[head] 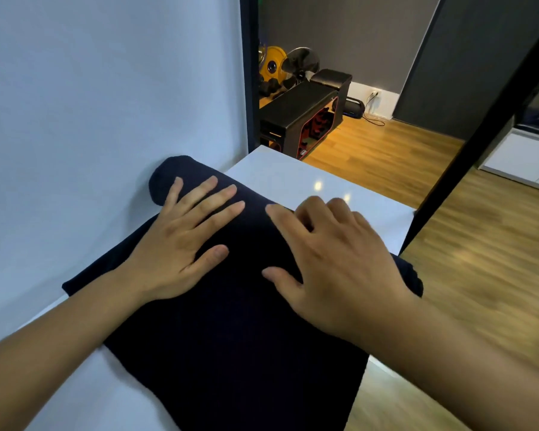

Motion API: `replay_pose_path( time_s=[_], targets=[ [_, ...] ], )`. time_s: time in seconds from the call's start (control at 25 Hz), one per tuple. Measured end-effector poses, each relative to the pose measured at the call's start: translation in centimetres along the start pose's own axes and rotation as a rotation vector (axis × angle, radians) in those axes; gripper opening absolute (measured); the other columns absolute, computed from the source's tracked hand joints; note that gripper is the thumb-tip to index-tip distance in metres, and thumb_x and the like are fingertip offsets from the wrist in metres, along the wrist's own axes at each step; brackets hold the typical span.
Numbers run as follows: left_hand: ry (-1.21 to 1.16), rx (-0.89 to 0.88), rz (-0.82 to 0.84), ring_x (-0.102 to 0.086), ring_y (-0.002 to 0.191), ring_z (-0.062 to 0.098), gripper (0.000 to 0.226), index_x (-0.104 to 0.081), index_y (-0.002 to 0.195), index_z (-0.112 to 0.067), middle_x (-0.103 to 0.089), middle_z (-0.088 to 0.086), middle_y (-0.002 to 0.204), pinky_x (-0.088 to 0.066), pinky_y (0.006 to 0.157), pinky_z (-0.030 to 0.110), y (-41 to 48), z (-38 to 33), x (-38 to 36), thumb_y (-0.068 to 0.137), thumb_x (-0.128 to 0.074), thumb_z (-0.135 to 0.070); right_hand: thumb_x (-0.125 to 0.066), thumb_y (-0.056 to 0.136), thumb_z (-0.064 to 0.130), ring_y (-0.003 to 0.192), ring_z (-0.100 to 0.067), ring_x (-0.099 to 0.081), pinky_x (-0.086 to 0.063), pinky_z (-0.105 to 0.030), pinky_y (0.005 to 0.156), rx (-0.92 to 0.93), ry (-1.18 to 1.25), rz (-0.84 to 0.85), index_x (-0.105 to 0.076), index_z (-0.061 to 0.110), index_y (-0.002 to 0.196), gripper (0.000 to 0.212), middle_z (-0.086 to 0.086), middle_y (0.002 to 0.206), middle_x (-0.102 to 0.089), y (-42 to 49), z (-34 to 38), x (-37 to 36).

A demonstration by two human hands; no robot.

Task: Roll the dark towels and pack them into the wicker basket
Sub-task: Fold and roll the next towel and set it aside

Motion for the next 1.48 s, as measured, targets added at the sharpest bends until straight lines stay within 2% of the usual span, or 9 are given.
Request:
replay_pose_path(
  time_s=[0.12,0.24,0.36,0.6,0.88,1.0,1.12,1.36,1.48],
  targets=[
    [0.038,0.004,0.039,-0.01,0.152,0.026,0.06,-0.029,0.153,-0.022,-0.023,0.0,0.162,-0.005,0.116,0.067,-0.3,-0.3,-0.3,0.099,-0.033,-0.047,-0.042,0.084,0.077,0.12,-0.03,-0.048,-0.045,-0.042,0.091,-0.08,0.097,0.248,-0.002,0.036,0.151,0.088,-0.006,0.136,-0.045,2.0,-2.4,-1.9],
    [0.112,0.039,0.04,-0.004,0.153,0.026,0.063,-0.024,0.154,-0.023,-0.02,0.002,0.163,0.002,0.117,0.065,2.1,-0.5,-0.8,0.098,-0.03,-0.053,-0.045,0.085,0.076,0.113,-0.025,-0.056,-0.048,-0.039,0.087,-0.097,0.236,0.37,-0.006,0.041,0.151,0.084,-0.002,0.13,-0.054,3.0,-4.0,-3.9],
    [0.174,0.113,0.024,0.006,0.152,0.029,0.071,-0.014,0.156,-0.024,-0.007,0.006,0.166,0.004,0.117,0.065,6.0,-0.5,-2.9,0.095,-0.029,-0.058,-0.051,0.085,0.071,0.109,-0.025,-0.058,-0.051,-0.04,0.087,-0.192,0.324,0.339,-0.022,0.041,0.146,0.073,-0.002,0.128,-0.058,5.1,-8.5,-3.9],
    [0.236,0.144,-0.087,-0.002,0.152,0.034,0.078,-0.017,0.157,-0.02,-0.01,0.012,0.165,0.001,0.114,0.069,9.3,-0.5,-3.9,0.095,-0.026,-0.066,-0.039,0.091,0.069,0.101,-0.033,-0.06,-0.048,-0.038,0.066,-0.157,-0.085,0.207,-0.008,0.036,0.148,0.073,-0.01,0.126,-0.055,6.9,-11.0,-4.2],
    [0.235,0.03,-0.186,-0.024,0.148,0.032,0.064,-0.044,0.148,-0.018,-0.034,0.01,0.157,-0.005,0.113,0.071,8.8,-2.1,-2.3,0.1,-0.021,-0.054,-0.019,0.092,0.068,0.126,-0.051,-0.034,-0.023,-0.06,0.104,-0.138,-0.306,0.017,-0.005,0.015,0.157,0.086,-0.034,0.148,-0.026,1.7,-3.3,-4.6],
    [0.156,0.012,-0.255,-0.041,0.14,0.03,0.062,-0.057,0.137,-0.011,-0.05,0.009,0.147,-0.015,0.114,0.066,7.6,-2.3,-1.2,0.102,-0.02,-0.046,-0.04,0.091,0.064,0.136,-0.06,-0.02,-0.011,-0.067,0.111,-0.031,-0.18,-0.001,-0.028,0.016,0.154,0.08,-0.036,0.154,-0.019,-1.4,0.8,-4.9],
    [0.092,-0.001,-0.276,-0.047,0.135,0.03,0.061,-0.06,0.132,-0.009,-0.056,0.01,0.141,-0.021,0.113,0.062,6.9,-2.6,-0.7,0.102,-0.019,-0.043,-0.071,0.078,0.05,0.123,-0.055,-0.046,-0.038,-0.06,0.101,0.15,-0.062,-0.097,-0.052,0.019,0.14,0.072,-0.028,0.146,-0.043,-2.0,-0.2,-2.0],
    [0.116,0.042,-0.227,-0.045,0.136,0.028,0.06,-0.059,0.134,-0.012,-0.055,0.008,0.142,-0.021,0.115,0.059,7.1,-2.6,-0.9,0.102,-0.02,-0.044,-0.046,0.083,0.077,0.116,-0.026,-0.052,-0.046,-0.036,0.084,0.03,0.085,0.314,0.014,0.048,0.149,0.094,-0.001,0.14,-0.044,2.8,-6.5,-2.4],
    [0.116,0.063,-0.224,-0.044,0.137,0.03,0.061,-0.057,0.135,-0.011,-0.053,0.01,0.144,-0.022,0.115,0.059,6.9,-2.5,-1.0,0.102,-0.018,-0.045,-0.044,0.085,0.076,0.109,-0.028,-0.057,-0.044,-0.034,0.075,0.039,0.1,0.305,0.019,0.048,0.148,0.093,-0.005,0.139,-0.045,2.8,-5.7,-3.4]
  ],
)
Point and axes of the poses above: each hand's wrist, its own y-axis towards the middle knuckle, its own x-axis out of the back of the hand, z = x × y, the point moved 8 cm from there along y, towards the middle knuckle
